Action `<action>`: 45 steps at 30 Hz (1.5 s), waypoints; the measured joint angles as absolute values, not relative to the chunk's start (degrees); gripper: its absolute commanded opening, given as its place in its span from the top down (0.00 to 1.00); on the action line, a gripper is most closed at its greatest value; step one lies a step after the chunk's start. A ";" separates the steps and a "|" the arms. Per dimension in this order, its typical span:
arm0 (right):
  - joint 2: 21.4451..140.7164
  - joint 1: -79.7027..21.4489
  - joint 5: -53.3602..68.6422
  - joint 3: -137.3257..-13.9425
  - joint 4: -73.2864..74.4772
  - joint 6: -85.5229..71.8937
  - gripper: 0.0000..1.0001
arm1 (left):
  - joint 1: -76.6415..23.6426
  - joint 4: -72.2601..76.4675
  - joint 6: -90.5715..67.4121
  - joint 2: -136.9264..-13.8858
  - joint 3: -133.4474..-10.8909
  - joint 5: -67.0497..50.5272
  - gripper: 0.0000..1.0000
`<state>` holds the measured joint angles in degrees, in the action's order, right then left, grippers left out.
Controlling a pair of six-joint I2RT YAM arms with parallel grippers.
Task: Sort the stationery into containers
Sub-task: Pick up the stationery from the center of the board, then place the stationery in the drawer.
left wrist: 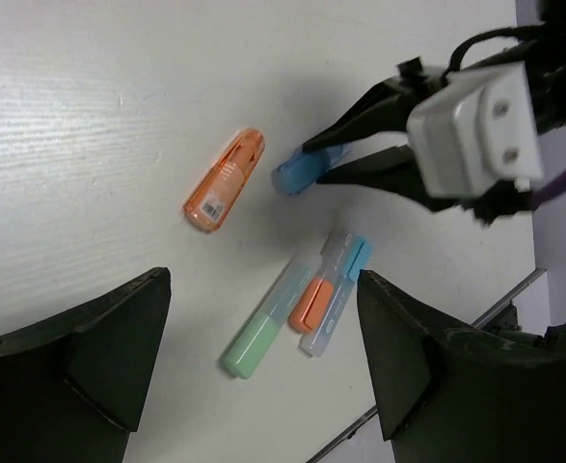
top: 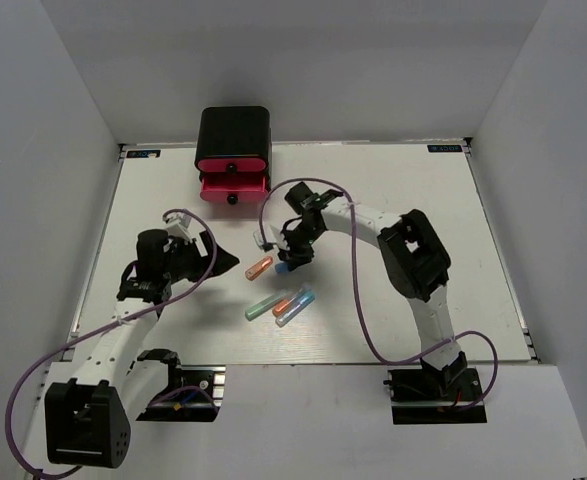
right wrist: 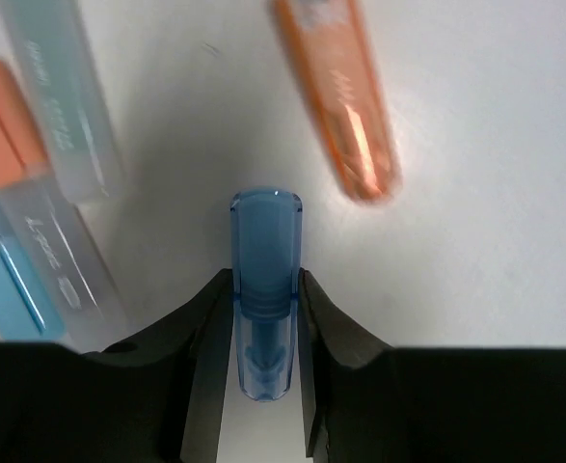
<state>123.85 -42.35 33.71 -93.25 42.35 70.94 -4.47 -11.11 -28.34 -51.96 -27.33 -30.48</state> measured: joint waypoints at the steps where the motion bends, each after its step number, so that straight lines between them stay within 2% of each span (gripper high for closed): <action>1: 122.96 -41.41 33.04 -92.79 41.06 68.93 0.96 | -4.47 -11.05 -27.55 -52.60 -28.12 -30.72 0.13; 9: 108.81 -37.60 30.00 -90.96 24.95 53.91 0.98 | -4.99 -9.67 -24.01 -56.51 -30.44 -31.62 0.14; 13: 106.45 -38.35 29.52 -92.20 15.38 49.10 0.98 | -4.99 -8.84 -23.92 -58.50 -30.44 -31.99 0.14; 23: 116.11 -40.10 28.18 -97.51 -1.74 45.28 0.96 | -4.99 -8.71 -23.79 -58.63 -30.44 -32.42 0.14; 30: 123.72 -40.14 27.77 -102.43 -7.57 44.23 0.93 | -4.99 -9.28 -23.77 -57.43 -30.44 -32.47 0.14; 32: 124.36 -40.14 27.77 -102.52 -8.71 44.34 0.90 | -4.99 -9.67 -23.79 -57.21 -30.44 -32.47 0.14; 35: 125.78 -40.14 27.81 -103.92 -9.89 44.40 0.75 | -4.99 -10.46 -23.77 -56.66 -30.44 -32.47 0.14; 36: 126.17 -40.14 27.81 -104.27 -10.35 44.45 0.64 | -4.99 -10.68 -23.77 -56.49 -30.44 -32.47 0.14; 37: 126.48 -40.14 27.86 -104.36 -10.57 44.51 0.60 | -4.99 -10.92 -23.77 -56.34 -30.44 -32.47 0.14; 45: 127.00 -40.14 28.51 -104.33 -11.44 45.76 0.47 | -4.99 -12.08 -23.77 -56.21 -30.61 -32.47 0.15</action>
